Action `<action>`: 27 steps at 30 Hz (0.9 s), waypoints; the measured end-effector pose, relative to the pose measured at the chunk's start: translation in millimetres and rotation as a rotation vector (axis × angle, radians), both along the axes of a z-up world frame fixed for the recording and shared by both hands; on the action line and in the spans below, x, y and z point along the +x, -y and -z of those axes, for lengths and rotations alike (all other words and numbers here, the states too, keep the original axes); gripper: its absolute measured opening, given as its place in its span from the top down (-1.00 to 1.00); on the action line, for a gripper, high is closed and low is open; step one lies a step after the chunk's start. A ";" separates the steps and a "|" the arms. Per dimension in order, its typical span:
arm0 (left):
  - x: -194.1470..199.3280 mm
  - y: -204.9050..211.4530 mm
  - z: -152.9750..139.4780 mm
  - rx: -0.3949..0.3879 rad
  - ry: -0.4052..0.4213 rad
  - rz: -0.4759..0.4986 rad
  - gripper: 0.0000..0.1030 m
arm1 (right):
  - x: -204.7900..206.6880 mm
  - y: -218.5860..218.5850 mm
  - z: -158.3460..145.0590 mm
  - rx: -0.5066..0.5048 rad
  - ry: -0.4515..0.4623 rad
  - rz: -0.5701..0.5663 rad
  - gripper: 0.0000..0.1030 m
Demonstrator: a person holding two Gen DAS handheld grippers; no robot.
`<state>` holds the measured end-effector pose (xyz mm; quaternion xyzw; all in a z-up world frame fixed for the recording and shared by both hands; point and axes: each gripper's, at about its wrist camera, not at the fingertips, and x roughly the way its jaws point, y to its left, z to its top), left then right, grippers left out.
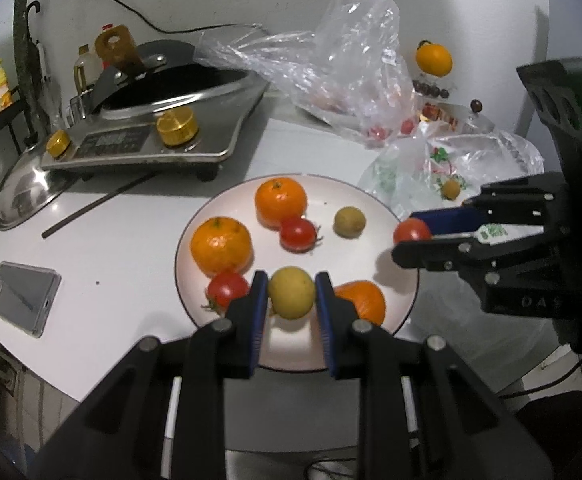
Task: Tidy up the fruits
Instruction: 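Lower the red tomato onto the plate and open the right gripper while the left gripper holds the yellow fruit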
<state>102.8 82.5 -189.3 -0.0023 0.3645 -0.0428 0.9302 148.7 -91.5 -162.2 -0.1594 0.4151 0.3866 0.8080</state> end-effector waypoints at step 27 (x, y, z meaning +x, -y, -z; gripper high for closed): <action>-4.7 -4.2 18.9 -0.007 -0.057 0.001 0.50 | -1.4 -21.4 16.6 -0.058 -0.028 -0.021 0.40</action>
